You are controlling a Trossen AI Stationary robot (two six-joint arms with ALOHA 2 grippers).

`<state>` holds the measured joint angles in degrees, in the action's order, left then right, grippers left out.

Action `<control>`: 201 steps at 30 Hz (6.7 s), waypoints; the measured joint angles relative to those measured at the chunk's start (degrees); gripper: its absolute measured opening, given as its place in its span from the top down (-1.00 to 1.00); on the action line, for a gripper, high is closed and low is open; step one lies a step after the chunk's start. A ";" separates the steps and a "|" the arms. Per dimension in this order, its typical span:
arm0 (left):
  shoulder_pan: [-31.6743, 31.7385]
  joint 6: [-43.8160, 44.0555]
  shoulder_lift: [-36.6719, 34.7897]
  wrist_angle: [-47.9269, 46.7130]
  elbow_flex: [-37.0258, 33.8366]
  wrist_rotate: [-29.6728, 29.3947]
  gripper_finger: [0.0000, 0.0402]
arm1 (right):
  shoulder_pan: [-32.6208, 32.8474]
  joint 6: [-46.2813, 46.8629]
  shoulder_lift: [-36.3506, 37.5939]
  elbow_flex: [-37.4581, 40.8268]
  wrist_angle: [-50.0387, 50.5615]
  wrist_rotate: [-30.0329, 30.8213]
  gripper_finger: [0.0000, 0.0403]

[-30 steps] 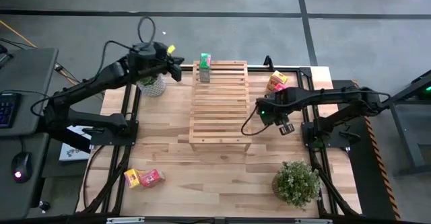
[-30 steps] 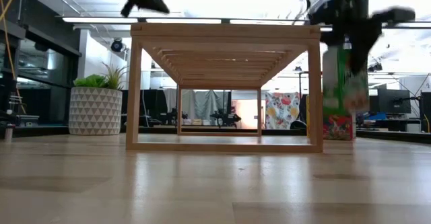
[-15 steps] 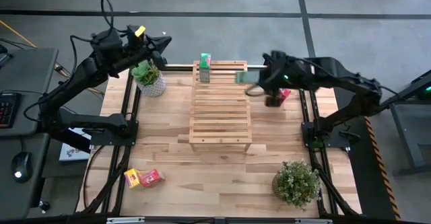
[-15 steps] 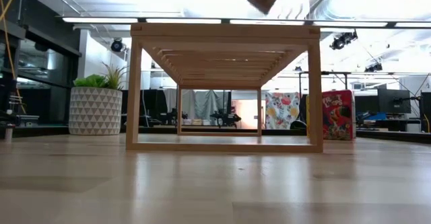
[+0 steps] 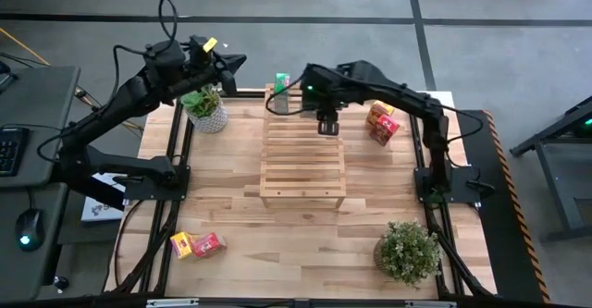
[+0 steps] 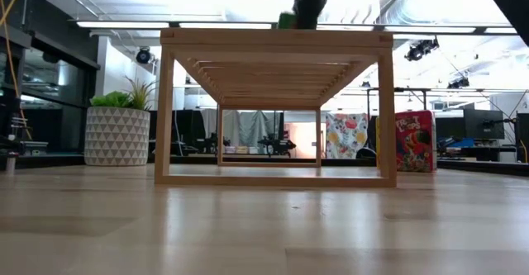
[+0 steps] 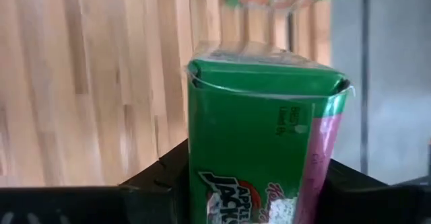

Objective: Stack cereal on shelf
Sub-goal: Put the right green cereal box on the shelf and align with the other green cereal box

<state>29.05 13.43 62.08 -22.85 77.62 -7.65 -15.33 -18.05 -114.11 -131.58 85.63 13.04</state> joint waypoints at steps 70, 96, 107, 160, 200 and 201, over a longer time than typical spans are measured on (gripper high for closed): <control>-2.05 1.86 -0.02 -9.67 0.00 -0.50 1.00 | -3.22 11.20 25.20 29.59 -19.41 -16.46 0.94; -9.37 2.80 1.95 -8.62 -0.02 -8.16 1.00 | -2.96 19.03 27.09 65.21 -74.18 -12.60 1.00; -9.35 2.89 1.95 -8.62 -0.02 -9.58 1.00 | -6.82 17.61 27.08 65.21 -74.87 -10.04 1.00; -9.33 4.00 2.04 -8.59 -0.02 -9.65 1.00 | -4.69 19.09 27.82 65.26 -79.22 -13.39 1.00; -9.32 4.48 2.06 -8.64 -0.02 -9.62 1.00 | -5.69 19.09 22.91 65.24 -83.54 -15.08 1.00; -9.32 4.49 2.06 -8.64 -0.02 -9.62 1.00 | -5.69 19.32 22.92 65.24 -83.34 -15.11 1.00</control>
<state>19.73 17.92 64.14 -31.48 77.60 -17.28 -21.02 1.27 -91.19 -66.35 2.28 -2.07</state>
